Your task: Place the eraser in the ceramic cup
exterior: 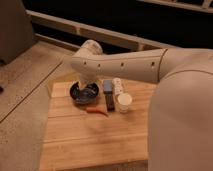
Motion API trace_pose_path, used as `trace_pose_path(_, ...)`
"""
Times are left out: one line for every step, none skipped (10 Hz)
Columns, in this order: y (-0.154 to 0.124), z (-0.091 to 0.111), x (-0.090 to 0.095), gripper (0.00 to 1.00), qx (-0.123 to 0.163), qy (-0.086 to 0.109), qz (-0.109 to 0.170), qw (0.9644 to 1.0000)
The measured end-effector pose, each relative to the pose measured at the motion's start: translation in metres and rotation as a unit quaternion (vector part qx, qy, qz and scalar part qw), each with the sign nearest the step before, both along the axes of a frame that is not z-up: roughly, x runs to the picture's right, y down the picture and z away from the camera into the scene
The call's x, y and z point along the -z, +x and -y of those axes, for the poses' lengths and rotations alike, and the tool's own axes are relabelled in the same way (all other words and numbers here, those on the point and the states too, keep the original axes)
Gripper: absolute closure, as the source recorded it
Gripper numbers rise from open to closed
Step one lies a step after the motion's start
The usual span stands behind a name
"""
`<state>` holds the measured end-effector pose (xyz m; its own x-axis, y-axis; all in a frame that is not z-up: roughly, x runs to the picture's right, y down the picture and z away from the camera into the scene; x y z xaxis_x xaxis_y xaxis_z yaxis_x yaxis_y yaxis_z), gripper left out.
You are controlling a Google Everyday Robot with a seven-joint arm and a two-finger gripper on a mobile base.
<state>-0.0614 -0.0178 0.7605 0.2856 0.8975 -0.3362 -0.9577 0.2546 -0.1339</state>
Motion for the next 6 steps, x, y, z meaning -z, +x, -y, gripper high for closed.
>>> trace_pose_path(0.012,0.000,-0.008,0.35,0.004,-0.006,-0.010,0.9999)
trace_pose_path(0.023,-0.001,-0.018,0.35,0.004,-0.015,-0.017,0.9997)
trace_pose_path(0.031,-0.002,-0.025,0.35,0.002,-0.022,-0.022,0.9995)
trace_pose_path(0.039,-0.004,-0.035,0.35,-0.004,-0.034,-0.025,0.9991)
trace_pose_path(0.044,-0.006,-0.043,0.35,-0.011,-0.044,-0.024,0.9987)
trace_pose_path(0.048,-0.007,-0.049,0.35,-0.020,-0.051,-0.022,0.9982)
